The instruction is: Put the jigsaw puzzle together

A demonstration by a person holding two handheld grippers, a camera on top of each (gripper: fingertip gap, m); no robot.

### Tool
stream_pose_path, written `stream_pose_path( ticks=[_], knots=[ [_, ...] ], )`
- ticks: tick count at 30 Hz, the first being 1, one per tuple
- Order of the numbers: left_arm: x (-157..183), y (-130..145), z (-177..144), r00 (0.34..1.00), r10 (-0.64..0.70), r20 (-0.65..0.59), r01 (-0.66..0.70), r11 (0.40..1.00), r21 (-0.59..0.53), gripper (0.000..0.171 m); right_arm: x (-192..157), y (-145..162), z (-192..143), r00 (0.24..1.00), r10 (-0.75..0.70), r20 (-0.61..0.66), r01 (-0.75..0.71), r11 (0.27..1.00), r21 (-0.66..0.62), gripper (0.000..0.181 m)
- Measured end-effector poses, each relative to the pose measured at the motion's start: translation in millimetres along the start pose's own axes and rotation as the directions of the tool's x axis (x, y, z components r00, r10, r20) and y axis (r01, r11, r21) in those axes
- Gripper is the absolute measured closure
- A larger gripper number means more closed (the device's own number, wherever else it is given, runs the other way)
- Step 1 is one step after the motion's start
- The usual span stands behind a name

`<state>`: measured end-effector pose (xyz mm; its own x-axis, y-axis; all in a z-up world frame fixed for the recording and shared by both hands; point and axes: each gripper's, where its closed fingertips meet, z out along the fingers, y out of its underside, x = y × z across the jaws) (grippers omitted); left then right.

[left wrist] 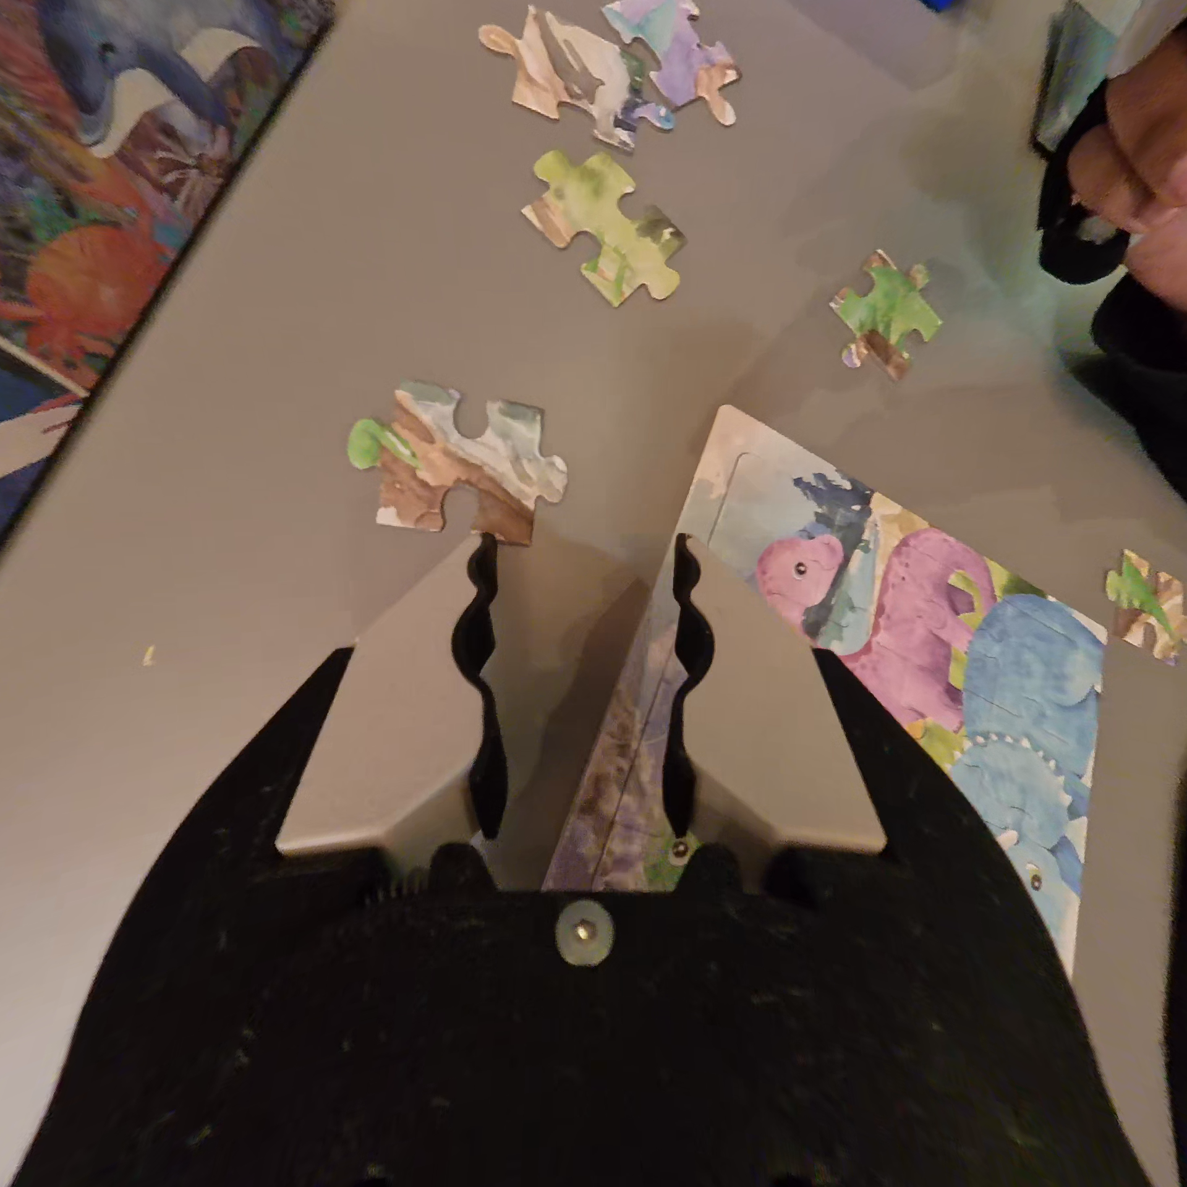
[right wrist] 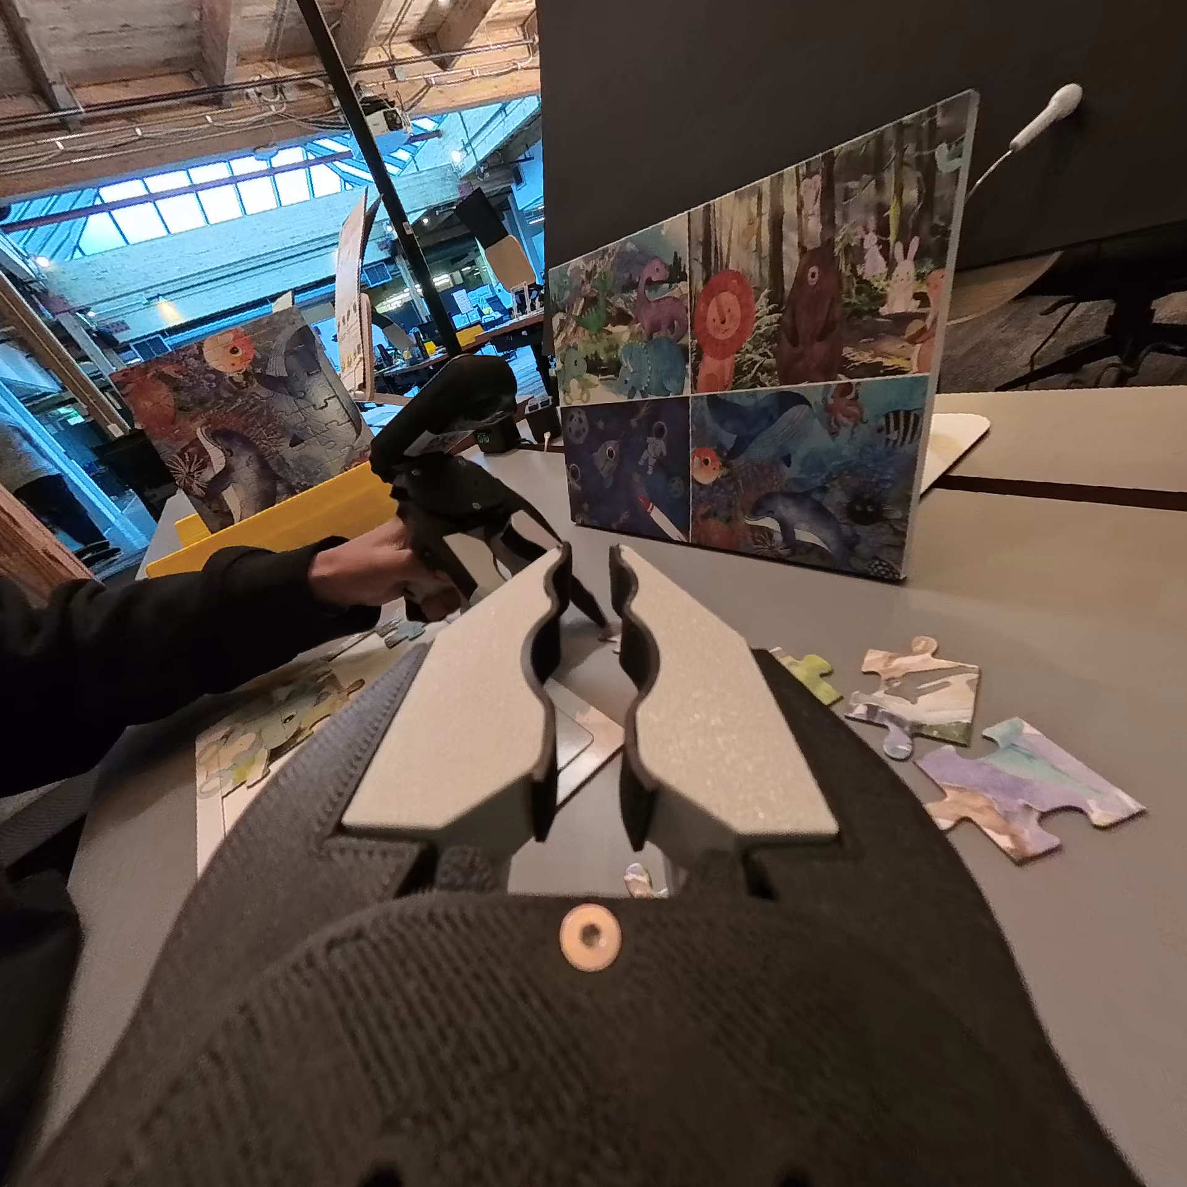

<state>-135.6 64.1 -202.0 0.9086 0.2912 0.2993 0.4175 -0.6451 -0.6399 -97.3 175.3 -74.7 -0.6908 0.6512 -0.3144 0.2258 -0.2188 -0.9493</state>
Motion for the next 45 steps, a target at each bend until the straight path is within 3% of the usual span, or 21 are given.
stream_pose_path(
  ticks=[10,12,16,18,21,25,30,34,38,41,43,45],
  knots=[
    [14,-16,1,0.996,0.067,-0.055,-0.064,0.996,0.059,0.117,-1,-2,-1,1.000,0.005,0.006,-0.005,1.000,0.007,0.171],
    [2,-22,-7,0.995,0.100,0.000,-0.099,0.991,0.089,0.115,-2,-3,-1,1.000,0.004,0.009,-0.004,1.000,0.009,0.171],
    [-39,-23,-12,0.957,0.181,0.226,-0.198,0.979,0.057,0.106,-3,-3,-1,1.000,0.002,0.010,-0.002,1.000,0.007,0.171],
    [-45,-18,-7,0.955,0.169,0.244,-0.182,0.983,0.031,0.104,-2,-2,0,1.000,0.003,0.008,-0.003,1.000,0.006,0.171],
    [-43,-12,4,0.976,0.100,0.195,-0.107,0.994,0.022,0.095,-1,-2,-1,1.000,0.007,0.008,-0.007,1.000,0.007,0.171],
    [-35,-13,5,0.984,0.070,0.161,-0.077,0.996,0.034,0.095,-1,-1,0,1.000,0.011,0.009,-0.011,1.000,0.006,0.171],
    [-2,-6,4,0.999,0.035,-0.013,-0.035,0.999,-0.013,0.108,-3,-1,0,1.000,0.011,0.014,-0.011,1.000,0.004,0.171],
    [5,-16,-3,0.997,0.050,-0.051,-0.049,0.998,0.025,0.112,-3,-1,0,1.000,0.008,0.013,-0.008,1.000,0.003,0.171],
    [-12,-33,-1,0.985,0.166,0.045,-0.170,0.982,0.084,0.097,-2,-1,0,1.000,0.014,0.015,-0.014,1.000,0.003,0.170],
    [-28,-33,11,0.929,0.334,0.161,-0.340,0.940,0.007,0.094,-2,-1,0,1.000,0.014,0.013,-0.014,1.000,0.002,0.171],
    [-29,-27,22,0.903,0.405,0.144,-0.400,0.914,-0.065,0.092,-2,-1,0,1.000,0.014,0.012,-0.014,1.000,0.003,0.171],
    [-22,-28,28,0.905,0.415,0.094,-0.410,0.910,-0.063,0.091,-2,-2,-1,1.000,0.016,0.014,-0.016,1.000,0.006,0.171]
  ],
)
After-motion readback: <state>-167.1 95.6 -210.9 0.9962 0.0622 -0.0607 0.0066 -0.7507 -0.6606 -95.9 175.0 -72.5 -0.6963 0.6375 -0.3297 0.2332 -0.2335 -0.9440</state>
